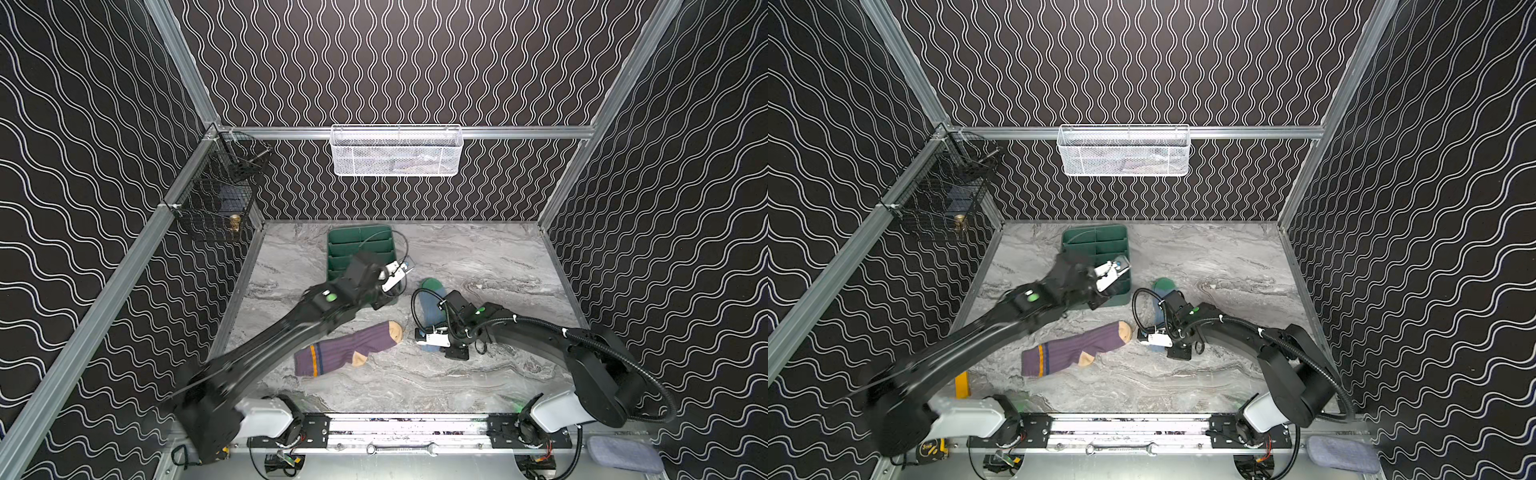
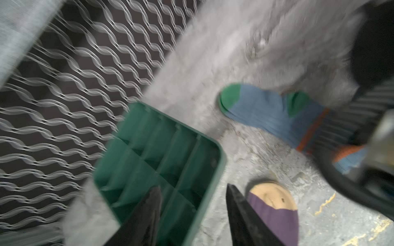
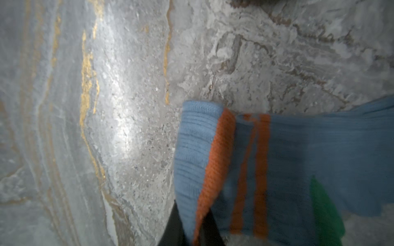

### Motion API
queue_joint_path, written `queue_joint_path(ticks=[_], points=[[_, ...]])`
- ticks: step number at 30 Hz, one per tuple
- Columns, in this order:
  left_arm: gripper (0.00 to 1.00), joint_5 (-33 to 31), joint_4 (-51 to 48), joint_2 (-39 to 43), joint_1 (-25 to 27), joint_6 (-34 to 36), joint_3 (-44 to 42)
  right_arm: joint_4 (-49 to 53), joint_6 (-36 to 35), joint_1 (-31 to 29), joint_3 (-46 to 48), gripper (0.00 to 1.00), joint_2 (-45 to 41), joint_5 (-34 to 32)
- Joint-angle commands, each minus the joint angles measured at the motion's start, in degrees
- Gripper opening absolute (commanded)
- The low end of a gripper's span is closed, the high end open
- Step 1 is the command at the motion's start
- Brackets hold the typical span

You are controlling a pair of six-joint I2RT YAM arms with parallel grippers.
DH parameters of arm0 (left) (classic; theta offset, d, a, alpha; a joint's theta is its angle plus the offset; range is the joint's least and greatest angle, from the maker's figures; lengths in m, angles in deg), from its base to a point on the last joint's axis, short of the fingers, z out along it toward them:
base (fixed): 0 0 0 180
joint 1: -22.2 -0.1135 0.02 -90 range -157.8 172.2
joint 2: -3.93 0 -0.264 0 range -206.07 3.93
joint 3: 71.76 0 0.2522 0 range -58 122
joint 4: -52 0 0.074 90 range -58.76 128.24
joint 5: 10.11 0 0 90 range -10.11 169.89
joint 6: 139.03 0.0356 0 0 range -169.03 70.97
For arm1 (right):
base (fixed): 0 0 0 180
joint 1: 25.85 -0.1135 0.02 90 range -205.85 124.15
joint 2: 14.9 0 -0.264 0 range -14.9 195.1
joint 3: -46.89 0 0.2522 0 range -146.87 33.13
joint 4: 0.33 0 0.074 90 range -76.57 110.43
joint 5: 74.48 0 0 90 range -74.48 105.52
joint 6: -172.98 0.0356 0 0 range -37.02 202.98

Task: Roll the socks
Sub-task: 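Open the left gripper and raise it away while the right gripper holds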

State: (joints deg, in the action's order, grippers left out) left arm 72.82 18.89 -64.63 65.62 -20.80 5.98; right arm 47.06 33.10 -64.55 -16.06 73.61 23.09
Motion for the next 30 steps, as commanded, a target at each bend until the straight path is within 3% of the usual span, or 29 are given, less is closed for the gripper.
queue_joint_path(ticks=[1,3,5,7,10,14,22,30], points=[[0.53,15.6,-3.3,6.9,0.0,13.2,-1.4,5.9,2.8,1.8,-3.6,0.0,4.0,5.9],[0.61,19.3,-2.8,10.8,0.4,15.8,-3.2,6.8,3.3,3.5,-5.5,0.0,6.8,8.1],[0.62,19.4,-3.0,11.8,1.6,17.3,-3.4,7.2,3.5,4.7,-6.8,0.0,8.6,9.1],[0.61,15.7,-3.9,10.4,4.1,18.6,-2.4,7.0,3.4,5.9,-6.8,0.0,9.4,10.7],[0.58,7.0,-4.0,6.6,11.0,25.9,-3.9,5.6,3.2,7.6,-6.1,0.0,11.0,12.7],[0.55,-6.3,6.4,0.4,20.5,36.2,-12.9,6.1,3.0,9.2,-7.7,0.0,15.2,14.0],[0.59,-8.3,29.6,-13.9,23.5,30.9,-22.0,6.5,2.8,10.9,-9.4,0.0,17.8,15.0],[0.57,-7.4,34.2,-29.9,21.1,23.0,-18.4,6.1,2.7,11.5,-9.2,0.0,16.8,15.1]])
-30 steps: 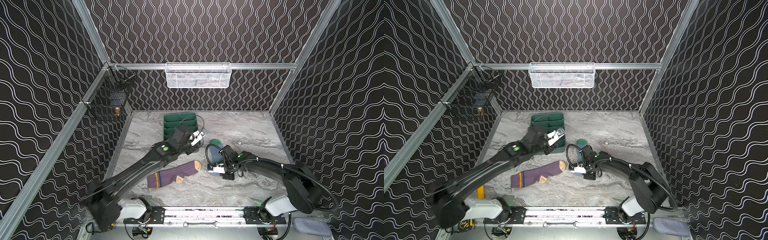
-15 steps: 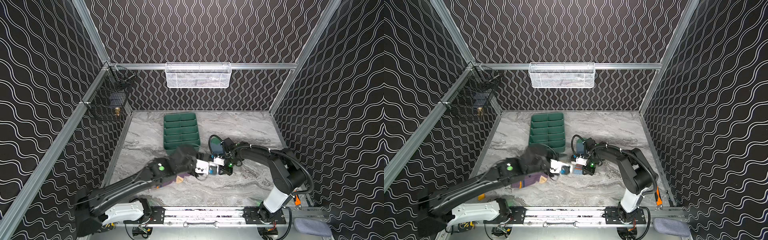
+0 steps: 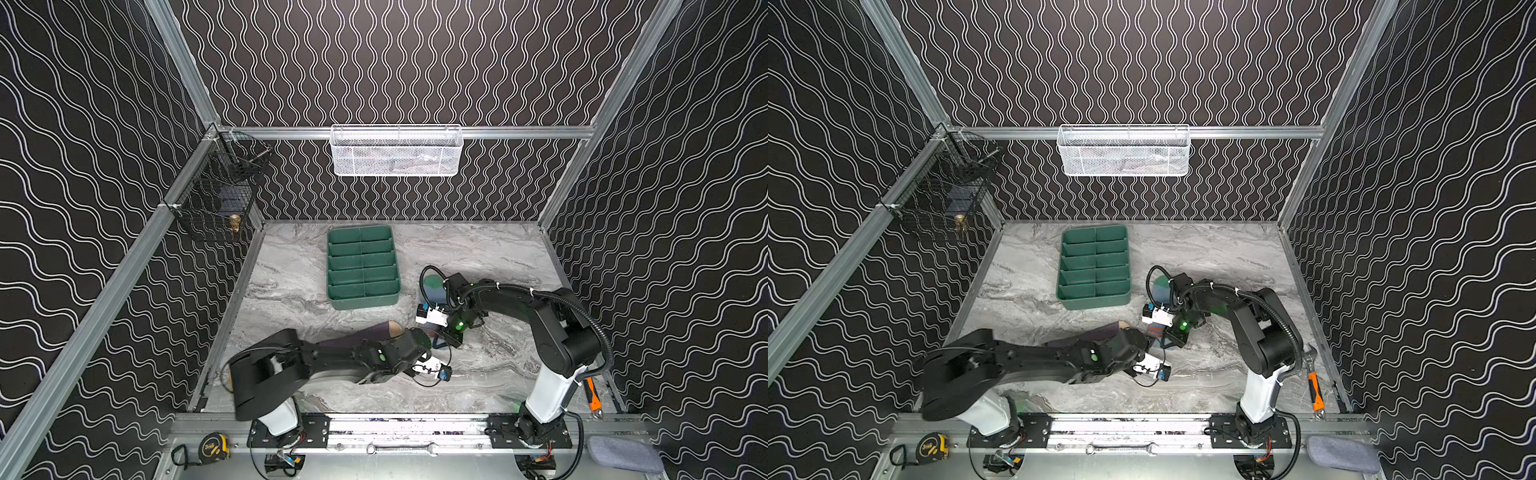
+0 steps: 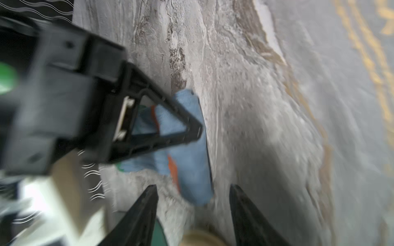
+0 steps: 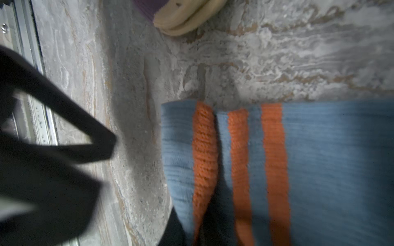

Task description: Roll the socks

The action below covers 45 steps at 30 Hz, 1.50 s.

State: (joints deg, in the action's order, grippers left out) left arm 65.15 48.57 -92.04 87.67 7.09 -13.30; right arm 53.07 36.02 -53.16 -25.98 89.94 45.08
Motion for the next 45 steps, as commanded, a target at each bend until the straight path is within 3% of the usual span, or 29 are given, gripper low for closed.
queue_joint_path(ticks=[1,9,13,19,23,25,27,30,32,33,34,38,42,45], points=[[0.56,0.5,4.9,-3.6,-1.5,-5.6,1.0,0.3,-0.4,0.1,0.7,0.0,0.4,-6.7],[0.49,0.3,7.9,-8.8,-3.4,-8.5,1.1,0.6,-0.6,0.0,0.3,0.0,0.2,-5.7],[0.36,0.9,6.9,-10.2,-3.4,-9.7,1.9,0.6,-0.5,0.1,0.3,0.0,0.2,-5.5],[0.04,3.6,0.7,-8.9,-3.3,-11.4,3.0,0.1,0.1,0.1,0.0,0.0,0.2,-6.2],[0.0,4.2,-6.8,-8.2,-3.4,-12.3,5.2,-2.0,1.1,0.5,0.6,0.01,-1.4,-7.8],[0.0,5.3,-10.6,-7.6,-3.7,-13.5,6.4,-3.9,1.7,0.8,1.3,0.15,-3.3,-9.8],[0.0,6.9,-15.4,-7.6,-4.4,-15.1,8.2,-5.2,2.0,1.2,1.5,0.36,-5.6,-11.1],[0.0,8.9,-22.1,-8.9,-6.0,-17.9,11.7,-7.5,2.2,1.7,4.6,0.52,-9.8,-12.7],[0.0,10.0,-26.0,-10.3,-7.1,-19.7,14.3,-9.2,2.4,1.9,5.8,0.73,-13.1,-14.3],[0.0,10.3,-27.6,-11.0,-7.6,-20.6,15.5,-10.6,2.4,2.0,6.6,0.96,-15.2,-15.0],[0.0,10.8,-29.3,-11.6,-8.0,-21.3,16.7,-11.8,2.6,4.3,7.4,1.0,-17.5,-15.1],[0.0,12.8,-34.0,-13.1,-9.2,-23.3,20.8,-21.3,4.9,9.3,10.4,1.0,-29.1,-17.0],[0.0,15.4,-41.8,-16.2,-11.0,-25.3,27.3,-34.9,18.1,12.4,11.7,1.0,-40.1,-25.4],[0.0,17.7,-47.7,-19.4,-12.5,-27.2,33.1,-35.4,27.6,12.9,10.4,1.0,-46.6,-29.1]])
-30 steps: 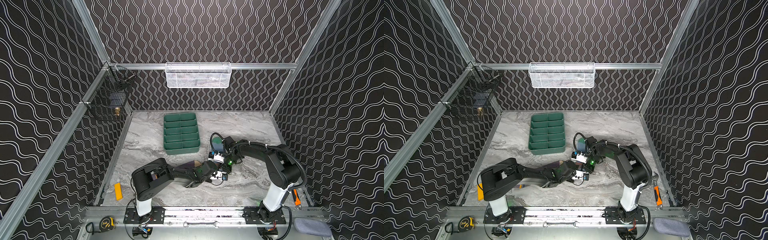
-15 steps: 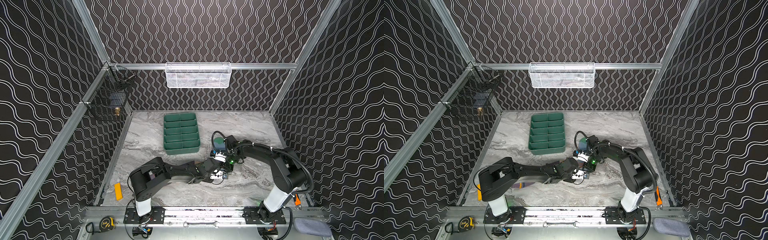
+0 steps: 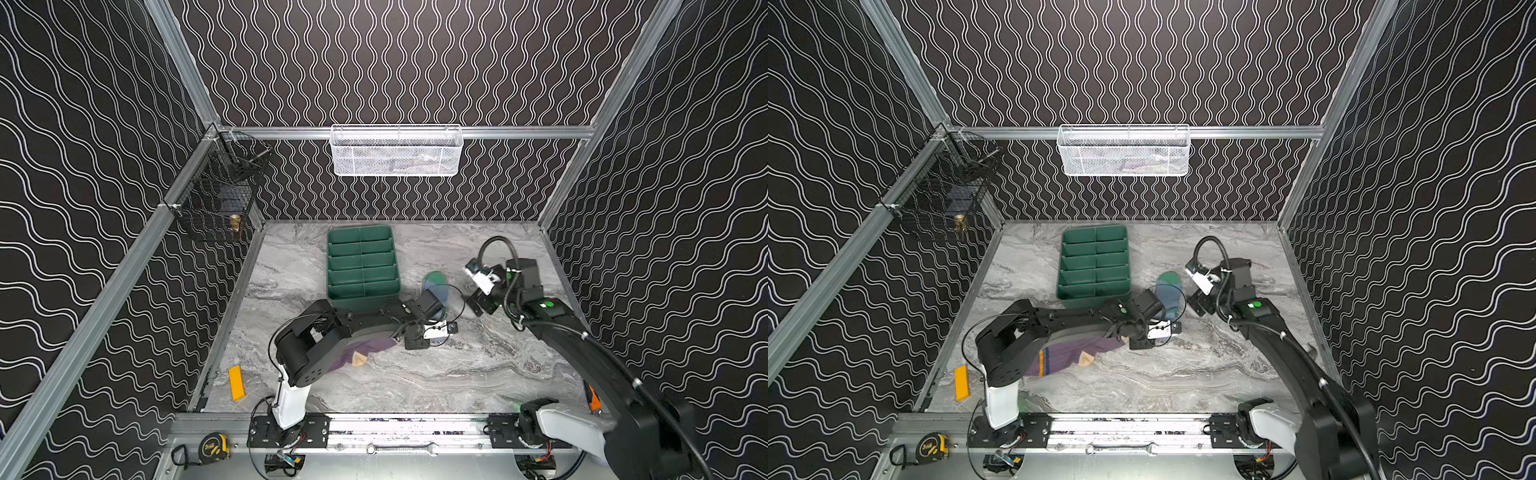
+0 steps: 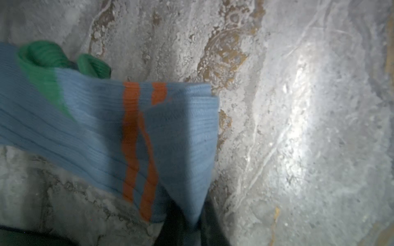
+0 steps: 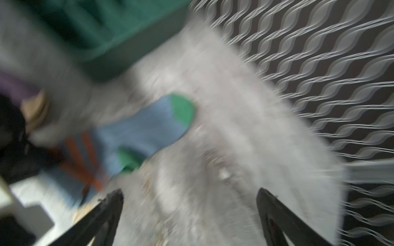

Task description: Roll the socks

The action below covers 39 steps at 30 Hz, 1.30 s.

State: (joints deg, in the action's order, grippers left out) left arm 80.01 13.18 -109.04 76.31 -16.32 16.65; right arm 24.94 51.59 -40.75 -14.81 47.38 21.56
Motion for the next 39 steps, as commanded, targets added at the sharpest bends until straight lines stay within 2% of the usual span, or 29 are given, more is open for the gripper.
queue_joint_path(ticks=[1,6,7,11,14,16,17,21,23,25,31,35,39], points=[[0.0,3.5,-13.7,-3.4,-1.6,-4.5,4.7,-7.9,14.5,0.5,-0.2,1.0,-6.2,-6.7],[0.0,9.9,-21.0,-8.3,-4.5,-7.8,12.8,-11.1,23.9,0.5,5.1,1.0,-19.4,-14.8],[0.0,11.0,-22.0,-9.2,-5.0,-8.3,14.0,-10.0,22.9,0.5,5.5,1.0,-21.6,-12.9],[0.0,14.3,-26.5,-13.8,-6.8,-9.8,19.8,2.2,4.2,0.3,8.4,1.0,-28.7,6.9],[0.0,14.8,-29.6,-17.6,-7.6,-10.3,24.0,13.4,-4.4,-1.1,9.3,1.0,-28.1,9.2],[0.0,15.0,-30.7,-19.6,-8.0,-10.6,26.2,17.7,-9.1,-4.7,10.5,1.0,-27.2,6.5],[0.0,15.0,-31.4,-20.6,-8.1,-10.8,27.3,18.5,-10.8,-8.1,11.4,1.0,-26.6,2.6],[0.01,14.9,-32.1,-22.8,-8.5,-11.2,29.7,18.4,-14.5,-25.9,14.5,0.97,-21.5,-14.1],[0.01,15.1,-32.0,-23.2,-8.5,-11.3,30.2,14.7,-15.1,-32.6,16.3,0.94,-16.7,-19.7],[0.01,15.3,-32.1,-23.8,-8.6,-11.2,30.7,9.0,-15.5,-35.9,17.8,0.9,-11.1,-22.1],[0.01,16.7,-33.0,-25.0,-8.6,-10.4,31.3,-5.0,-15.4,-36.3,17.1,0.8,6.1,-22.3],[0.01,16.9,-32.7,-24.8,-8.7,-10.2,30.3,-13.6,-18.5,-35.5,18.4,0.76,12.5,-22.7],[0.01,17.6,-32.8,-25.0,-8.8,-10.1,29.8,-17.0,-20.1,-33.3,18.3,0.71,17.3,-23.1]])
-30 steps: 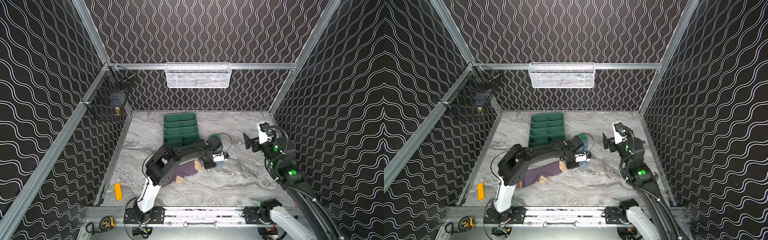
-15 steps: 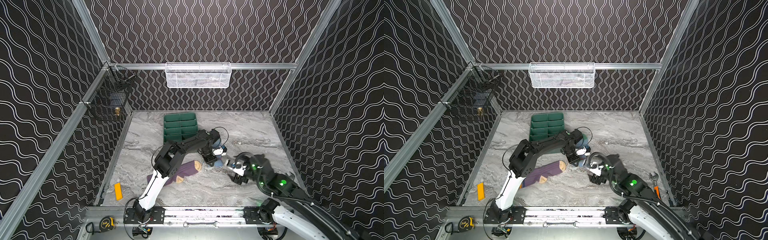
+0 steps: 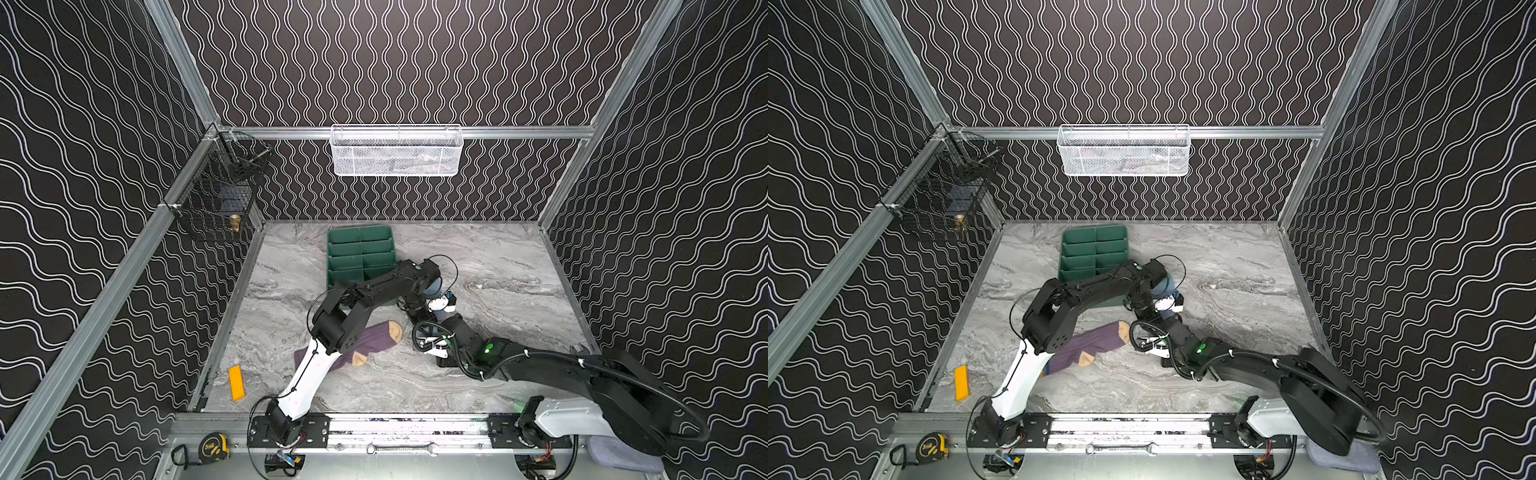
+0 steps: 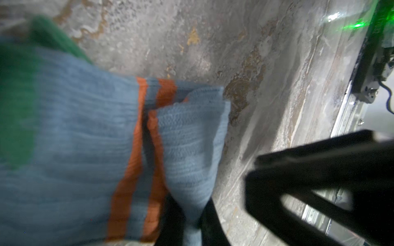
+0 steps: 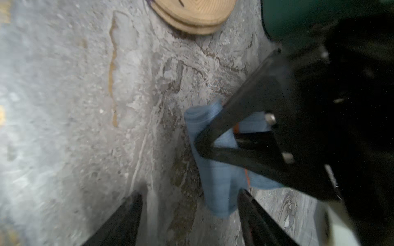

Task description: Roll the socks

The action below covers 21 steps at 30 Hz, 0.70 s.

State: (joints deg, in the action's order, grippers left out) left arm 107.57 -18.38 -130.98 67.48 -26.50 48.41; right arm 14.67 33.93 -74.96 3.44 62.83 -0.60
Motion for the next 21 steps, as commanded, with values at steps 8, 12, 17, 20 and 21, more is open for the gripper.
queue_joint_path(ticks=[8,12,17,20,21], points=[[0.01,-10.1,-1.0,-2.5,0.1,0.5,-3.1,-9.8,-5.6,2.5,1.3,0.69,5.5,-0.6],[0.01,-9.8,-1.3,-2.3,0.0,0.7,-2.6,-7.4,-4.9,2.5,0.5,0.59,7.3,1.0],[0.02,-9.9,-1.0,-1.6,0.0,0.5,-2.5,1.1,-0.5,2.1,-1.5,0.36,6.5,5.3],[0.04,-9.9,-0.7,-1.3,0.0,0.3,-2.5,3.8,1.4,1.6,-1.3,0.28,6.0,6.5],[0.06,-10.0,-0.7,-1.1,0.0,0.3,-2.4,4.1,1.9,1.4,-1.1,0.24,5.8,6.9]])
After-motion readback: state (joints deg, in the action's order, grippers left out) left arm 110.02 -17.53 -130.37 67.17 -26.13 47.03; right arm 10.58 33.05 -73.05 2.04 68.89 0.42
